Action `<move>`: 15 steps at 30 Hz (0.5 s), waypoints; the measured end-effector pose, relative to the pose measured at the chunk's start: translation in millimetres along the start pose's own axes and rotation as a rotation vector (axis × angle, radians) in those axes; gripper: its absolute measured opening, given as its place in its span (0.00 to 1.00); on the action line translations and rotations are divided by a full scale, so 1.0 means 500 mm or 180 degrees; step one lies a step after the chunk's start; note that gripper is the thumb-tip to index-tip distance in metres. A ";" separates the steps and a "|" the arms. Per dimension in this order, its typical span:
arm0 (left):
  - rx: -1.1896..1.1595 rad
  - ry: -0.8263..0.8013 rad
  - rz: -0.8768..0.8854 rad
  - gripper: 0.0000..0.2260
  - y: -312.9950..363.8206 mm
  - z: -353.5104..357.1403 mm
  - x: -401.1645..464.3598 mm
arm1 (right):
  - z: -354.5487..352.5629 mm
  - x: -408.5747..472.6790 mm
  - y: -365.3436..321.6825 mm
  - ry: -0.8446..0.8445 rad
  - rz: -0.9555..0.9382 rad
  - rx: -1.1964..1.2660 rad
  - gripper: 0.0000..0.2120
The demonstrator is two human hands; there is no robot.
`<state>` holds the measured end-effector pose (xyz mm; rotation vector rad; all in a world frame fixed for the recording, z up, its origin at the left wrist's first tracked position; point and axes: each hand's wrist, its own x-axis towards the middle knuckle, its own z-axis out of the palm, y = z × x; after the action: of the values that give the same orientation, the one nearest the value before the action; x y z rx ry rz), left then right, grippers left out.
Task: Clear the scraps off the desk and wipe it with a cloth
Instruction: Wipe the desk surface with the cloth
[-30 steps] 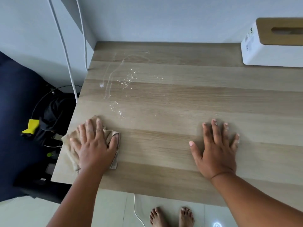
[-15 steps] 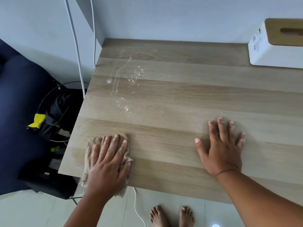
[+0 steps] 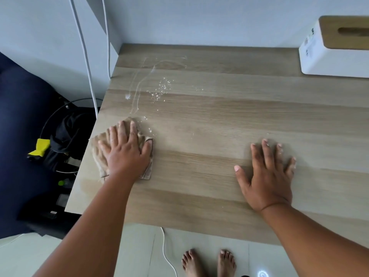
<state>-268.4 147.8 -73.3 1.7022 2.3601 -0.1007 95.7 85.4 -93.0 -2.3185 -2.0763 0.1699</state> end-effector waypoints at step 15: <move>0.0030 0.0261 0.0654 0.34 -0.034 0.068 -0.243 | -0.004 0.000 -0.002 -0.0035 -0.0021 -0.0034 0.40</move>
<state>-243.2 22.9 -80.3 1.9770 2.2267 -0.0071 95.1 85.5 -90.8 -2.3218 -2.0947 0.1720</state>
